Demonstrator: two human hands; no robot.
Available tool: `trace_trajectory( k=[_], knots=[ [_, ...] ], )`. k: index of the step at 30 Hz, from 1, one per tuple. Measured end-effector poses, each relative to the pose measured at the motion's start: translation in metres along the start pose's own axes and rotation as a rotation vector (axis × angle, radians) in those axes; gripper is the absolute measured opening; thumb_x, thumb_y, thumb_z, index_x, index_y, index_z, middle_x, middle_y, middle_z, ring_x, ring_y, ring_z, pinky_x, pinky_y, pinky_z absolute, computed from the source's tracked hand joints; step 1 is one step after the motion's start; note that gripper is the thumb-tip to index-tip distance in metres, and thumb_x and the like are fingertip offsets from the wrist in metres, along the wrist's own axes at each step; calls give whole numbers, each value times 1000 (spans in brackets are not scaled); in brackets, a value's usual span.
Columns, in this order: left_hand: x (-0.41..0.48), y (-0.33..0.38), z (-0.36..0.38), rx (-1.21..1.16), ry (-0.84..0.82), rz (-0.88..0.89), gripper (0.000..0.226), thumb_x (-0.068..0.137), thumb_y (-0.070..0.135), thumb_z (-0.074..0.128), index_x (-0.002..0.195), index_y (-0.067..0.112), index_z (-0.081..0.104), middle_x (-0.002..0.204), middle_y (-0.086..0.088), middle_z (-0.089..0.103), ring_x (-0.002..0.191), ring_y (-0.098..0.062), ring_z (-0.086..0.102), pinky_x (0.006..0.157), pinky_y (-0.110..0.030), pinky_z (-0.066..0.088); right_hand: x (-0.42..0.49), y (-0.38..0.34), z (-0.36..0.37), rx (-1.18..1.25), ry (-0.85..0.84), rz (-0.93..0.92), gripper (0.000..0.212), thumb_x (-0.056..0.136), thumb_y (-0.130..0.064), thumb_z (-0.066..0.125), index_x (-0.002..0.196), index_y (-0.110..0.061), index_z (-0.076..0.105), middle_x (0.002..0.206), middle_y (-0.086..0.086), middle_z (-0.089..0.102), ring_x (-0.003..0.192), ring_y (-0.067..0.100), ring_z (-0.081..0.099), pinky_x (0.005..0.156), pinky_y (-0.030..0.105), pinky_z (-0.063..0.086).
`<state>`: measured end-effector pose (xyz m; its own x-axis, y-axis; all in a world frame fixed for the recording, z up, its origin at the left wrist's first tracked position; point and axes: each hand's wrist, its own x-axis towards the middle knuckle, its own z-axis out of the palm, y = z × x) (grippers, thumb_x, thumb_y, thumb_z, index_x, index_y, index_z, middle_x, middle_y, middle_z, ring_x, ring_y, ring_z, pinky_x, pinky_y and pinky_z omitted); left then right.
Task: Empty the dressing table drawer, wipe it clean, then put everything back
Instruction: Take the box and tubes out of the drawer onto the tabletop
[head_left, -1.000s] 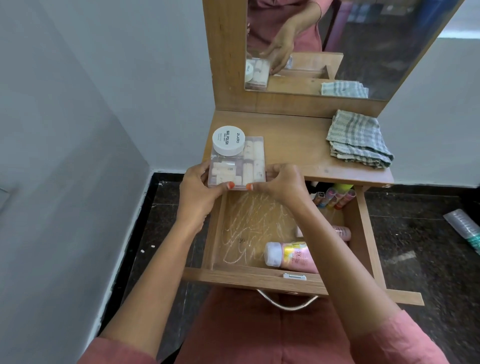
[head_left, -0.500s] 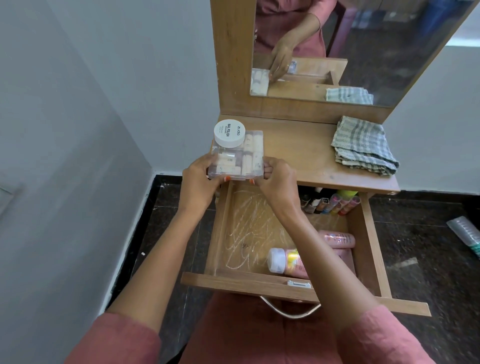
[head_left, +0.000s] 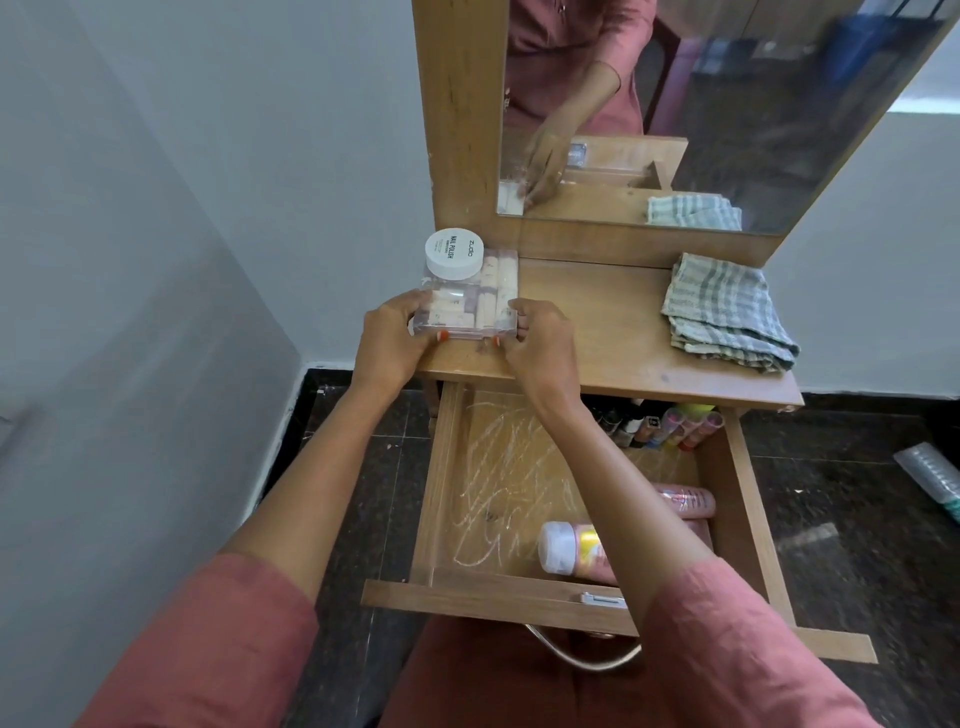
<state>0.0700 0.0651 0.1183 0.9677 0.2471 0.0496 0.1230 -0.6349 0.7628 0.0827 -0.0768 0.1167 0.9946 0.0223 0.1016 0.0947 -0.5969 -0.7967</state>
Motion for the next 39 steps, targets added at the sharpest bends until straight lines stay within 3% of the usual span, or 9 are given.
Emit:
trace_trajectory(
  k=[13,17,21,23,26,30,34,36,39],
  knots=[
    [3,5,0,43,-12,-26,45,86,9,59,130,9,48,137,-9,50,125,-26,46,104,-33,37,5,4,9,-17,34,-25,37,85,-4,61,121,-4,55,121,13,56,105,23,58,84,25,47],
    [-6,7,3,75,65,-5,42,87,8,57,128,6,49,136,-10,50,125,-24,46,102,-24,34,0,7,9,21,43,-26,39,86,-1,59,124,-4,53,123,12,54,104,24,59,90,32,51],
    [-26,9,9,59,143,55,39,88,2,53,127,4,49,135,-11,50,126,-22,45,98,-11,23,-11,12,4,10,47,-46,38,88,-1,55,126,-3,51,125,11,54,108,21,56,93,27,47],
    [-35,11,12,39,175,80,38,88,0,50,126,5,50,133,-10,51,125,-21,46,100,-13,28,-17,14,1,5,65,-71,35,88,-1,54,123,-3,53,123,11,56,110,19,55,92,24,45],
    [-53,18,19,-1,190,143,36,88,-2,49,123,7,54,128,-9,54,119,-19,50,104,-23,36,-27,20,-7,17,91,-99,27,88,-1,55,115,-3,58,114,10,59,96,10,54,84,21,47],
    [-78,26,37,-17,135,208,33,87,1,50,118,10,58,123,-6,57,115,-17,54,103,-31,41,-44,33,-21,34,76,-100,16,85,-1,58,100,-2,65,99,8,64,83,7,52,79,25,50],
    [-100,30,57,-3,46,231,29,87,5,53,114,12,61,117,-2,60,110,-13,55,98,-18,38,-63,53,-41,35,3,-44,15,82,2,59,94,-3,68,90,7,68,78,8,56,75,18,46],
    [-109,29,67,25,-54,208,29,87,8,55,115,14,60,118,1,59,110,-11,54,93,-14,37,-71,68,-53,-5,-58,-31,16,81,2,61,94,-2,68,92,8,70,81,10,59,77,18,46],
    [-117,26,81,71,-282,113,32,85,11,59,117,14,59,123,-1,58,116,-15,52,100,-21,38,-79,94,-69,-89,-154,18,19,81,0,63,100,-1,68,97,10,70,89,15,63,82,22,48]
  ],
)
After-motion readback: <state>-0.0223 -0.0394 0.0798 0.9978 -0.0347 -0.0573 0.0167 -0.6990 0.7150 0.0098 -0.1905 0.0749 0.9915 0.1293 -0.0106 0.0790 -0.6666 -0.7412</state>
